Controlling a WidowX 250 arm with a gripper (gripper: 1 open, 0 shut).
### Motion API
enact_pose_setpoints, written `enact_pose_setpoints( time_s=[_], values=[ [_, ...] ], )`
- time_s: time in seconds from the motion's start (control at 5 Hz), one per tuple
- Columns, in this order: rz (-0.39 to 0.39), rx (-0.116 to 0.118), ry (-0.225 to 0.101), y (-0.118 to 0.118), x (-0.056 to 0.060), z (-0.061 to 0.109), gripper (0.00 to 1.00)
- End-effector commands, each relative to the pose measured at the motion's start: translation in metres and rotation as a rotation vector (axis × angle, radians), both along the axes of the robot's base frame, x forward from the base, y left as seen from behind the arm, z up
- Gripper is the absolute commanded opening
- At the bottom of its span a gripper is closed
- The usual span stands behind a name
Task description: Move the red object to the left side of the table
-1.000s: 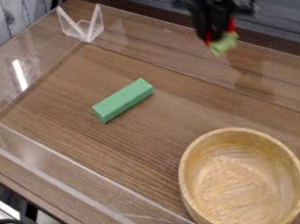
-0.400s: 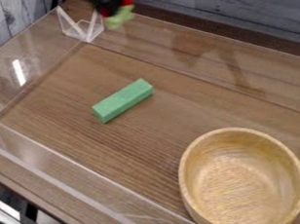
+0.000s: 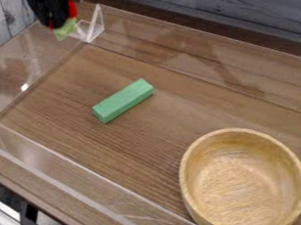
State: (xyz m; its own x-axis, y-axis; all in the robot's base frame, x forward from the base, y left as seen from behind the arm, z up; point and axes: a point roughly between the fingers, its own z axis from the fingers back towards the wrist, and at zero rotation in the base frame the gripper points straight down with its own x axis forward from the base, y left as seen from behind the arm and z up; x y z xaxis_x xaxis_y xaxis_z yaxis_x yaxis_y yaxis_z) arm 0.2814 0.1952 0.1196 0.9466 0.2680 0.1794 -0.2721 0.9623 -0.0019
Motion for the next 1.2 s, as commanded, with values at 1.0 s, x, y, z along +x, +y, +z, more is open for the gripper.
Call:
enact_pose_setpoints(
  time_s=[1.0],
  values=[
    [0.018, 0.089, 0.047, 0.018, 0.040, -0.084, 0.00]
  ],
)
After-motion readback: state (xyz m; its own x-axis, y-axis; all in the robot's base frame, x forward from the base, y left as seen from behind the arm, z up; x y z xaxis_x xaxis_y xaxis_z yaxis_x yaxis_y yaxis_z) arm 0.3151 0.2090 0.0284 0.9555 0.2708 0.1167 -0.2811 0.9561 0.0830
